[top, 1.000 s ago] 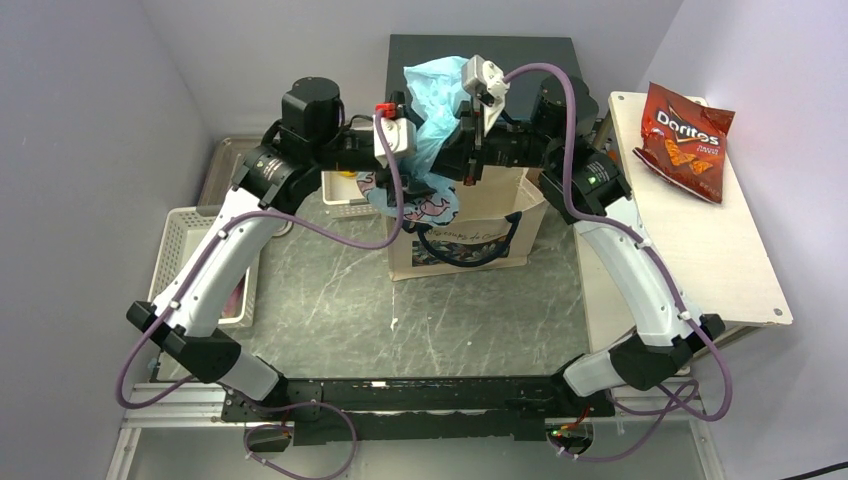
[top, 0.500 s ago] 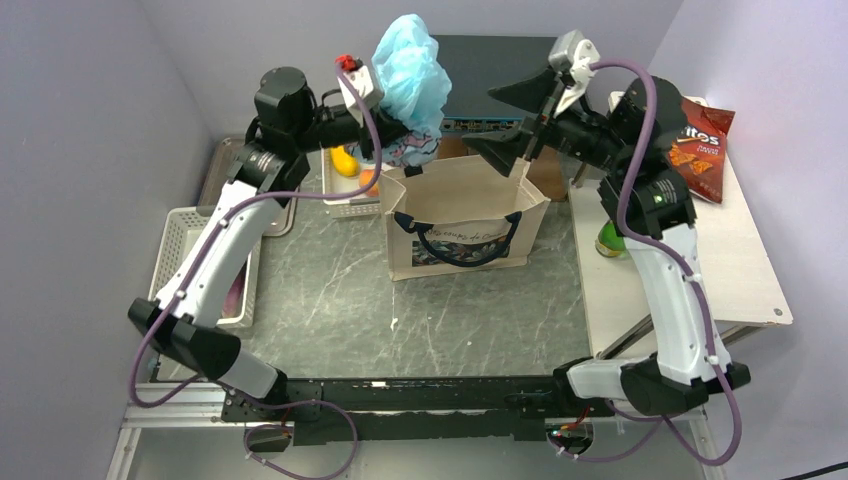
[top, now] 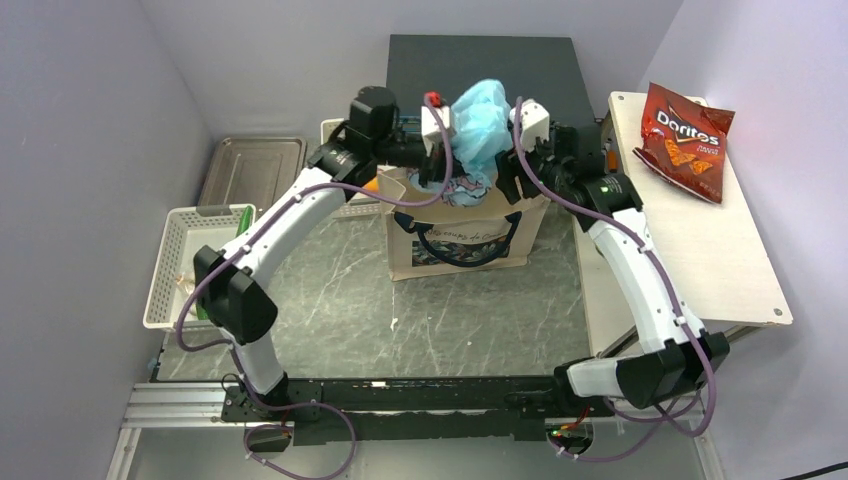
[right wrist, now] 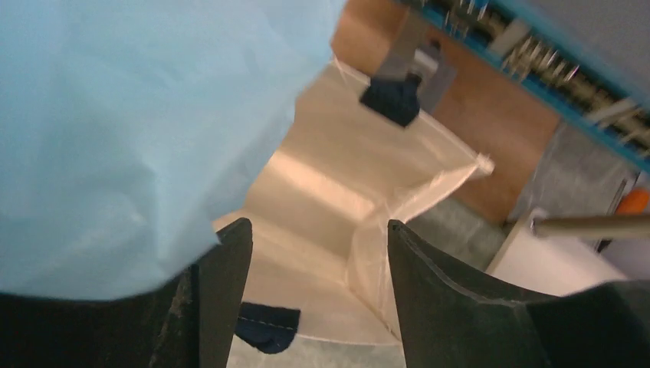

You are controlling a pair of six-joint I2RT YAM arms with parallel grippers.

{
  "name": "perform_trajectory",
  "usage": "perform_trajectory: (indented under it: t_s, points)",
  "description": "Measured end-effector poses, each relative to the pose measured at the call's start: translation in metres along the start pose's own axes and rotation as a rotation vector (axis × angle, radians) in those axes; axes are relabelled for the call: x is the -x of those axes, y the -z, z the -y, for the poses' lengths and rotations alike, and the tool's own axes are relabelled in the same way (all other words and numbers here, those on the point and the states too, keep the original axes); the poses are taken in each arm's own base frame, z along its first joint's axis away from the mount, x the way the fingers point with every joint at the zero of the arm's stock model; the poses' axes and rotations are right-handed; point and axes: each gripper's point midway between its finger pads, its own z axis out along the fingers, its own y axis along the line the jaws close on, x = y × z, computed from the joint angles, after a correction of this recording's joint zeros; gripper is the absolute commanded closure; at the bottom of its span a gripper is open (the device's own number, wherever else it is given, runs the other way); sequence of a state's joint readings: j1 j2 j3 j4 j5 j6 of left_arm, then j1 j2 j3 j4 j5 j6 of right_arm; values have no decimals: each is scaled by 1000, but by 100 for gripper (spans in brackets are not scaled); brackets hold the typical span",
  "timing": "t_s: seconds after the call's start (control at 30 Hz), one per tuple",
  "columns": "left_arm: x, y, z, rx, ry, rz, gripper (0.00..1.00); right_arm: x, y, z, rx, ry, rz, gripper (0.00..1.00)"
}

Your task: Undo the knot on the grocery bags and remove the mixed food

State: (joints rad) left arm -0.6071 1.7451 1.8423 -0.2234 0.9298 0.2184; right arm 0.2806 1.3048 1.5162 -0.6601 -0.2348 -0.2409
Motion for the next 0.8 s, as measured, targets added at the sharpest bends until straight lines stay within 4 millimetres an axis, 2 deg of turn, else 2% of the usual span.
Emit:
perform_trajectory:
  t_s: [0.1, 0.27, 0.33, 0.47, 0.53, 0.6, 0.63, 0.7, 0.73, 0.77, 0.8]
  points:
    - [-40, -12, 0, -22, 7, -83, 100, -39, -10, 5, -21, -15, -132, 34]
    - [-126, -15, -5, -3, 51, -279, 100, -74, -11, 17, -50, -22, -241, 34]
    - [-159, -11, -6, -1, 60, -371, 100, -83, -11, 20, -54, -20, -265, 31]
    - [-208, 2, 1, -46, 46, -543, 100, -92, -8, 23, -53, -14, -293, 20]
    - [-228, 7, 6, -77, 32, -632, 94, -93, -7, 23, -45, -10, -296, 19]
    - [-241, 4, 10, -110, 16, -700, 79, -94, -7, 22, -33, -11, -296, 18]
    - [-248, 1, 9, -123, 5, -734, 61, -94, -7, 22, -27, -11, -295, 18]
    - [-265, -5, 4, -139, -17, -798, 36, -93, -7, 20, -9, -13, -288, 18]
    - [-273, -7, 3, -144, -23, -827, 17, -91, -7, 19, -1, -15, -282, 19]
    - [-282, -9, 4, -151, -22, -854, 3, -90, -7, 17, 10, -16, -276, 20]
    - [-285, -9, 4, -155, -27, -865, 1, -88, -7, 16, 18, -16, -269, 23]
